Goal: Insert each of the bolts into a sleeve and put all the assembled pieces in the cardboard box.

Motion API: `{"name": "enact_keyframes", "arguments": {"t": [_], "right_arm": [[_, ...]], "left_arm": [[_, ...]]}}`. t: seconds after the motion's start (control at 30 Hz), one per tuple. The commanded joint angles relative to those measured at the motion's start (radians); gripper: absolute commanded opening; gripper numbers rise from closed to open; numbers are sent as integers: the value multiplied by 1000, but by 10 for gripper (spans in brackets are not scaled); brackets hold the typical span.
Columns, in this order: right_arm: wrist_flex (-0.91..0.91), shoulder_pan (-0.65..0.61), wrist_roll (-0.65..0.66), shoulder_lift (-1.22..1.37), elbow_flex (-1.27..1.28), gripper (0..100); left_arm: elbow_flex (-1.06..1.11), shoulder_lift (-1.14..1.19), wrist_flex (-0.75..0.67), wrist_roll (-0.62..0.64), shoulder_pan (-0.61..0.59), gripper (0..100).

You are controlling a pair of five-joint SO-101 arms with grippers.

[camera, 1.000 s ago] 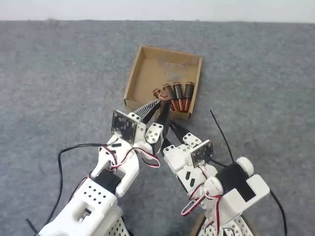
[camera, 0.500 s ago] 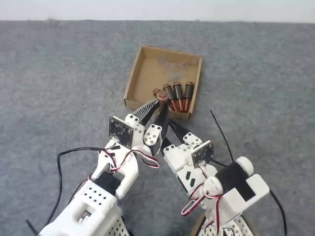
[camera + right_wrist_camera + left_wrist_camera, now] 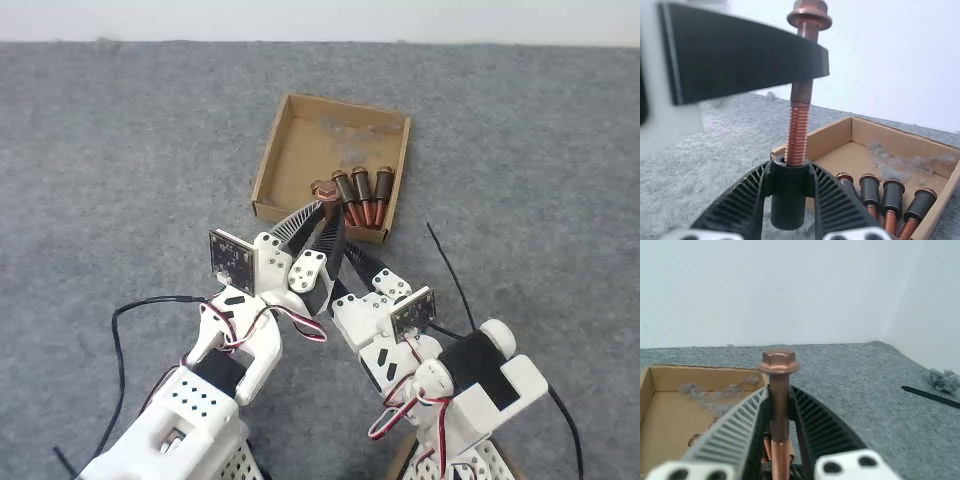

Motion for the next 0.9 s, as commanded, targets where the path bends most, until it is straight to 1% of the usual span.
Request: {"name": "enact_keyframes", "arguments": {"t": [0.0,0.2,0.37,0.57,0.87], "right_arm": [[-30,27,12,-12,23,6],[-30,27,14,-12,23,6],[-53,28,14,-12,25,6],[-64,28,14,-8,23,6],[-64,28,15,-4,23,6]], "left_arm": [[-16,-26,-6,14,-6,12],[-16,-26,-6,14,-9,12],[-21,-28,-9,15,-75,12],[-18,-26,-5,15,-35,12],[-18,-26,-3,20,-34,12]]}}
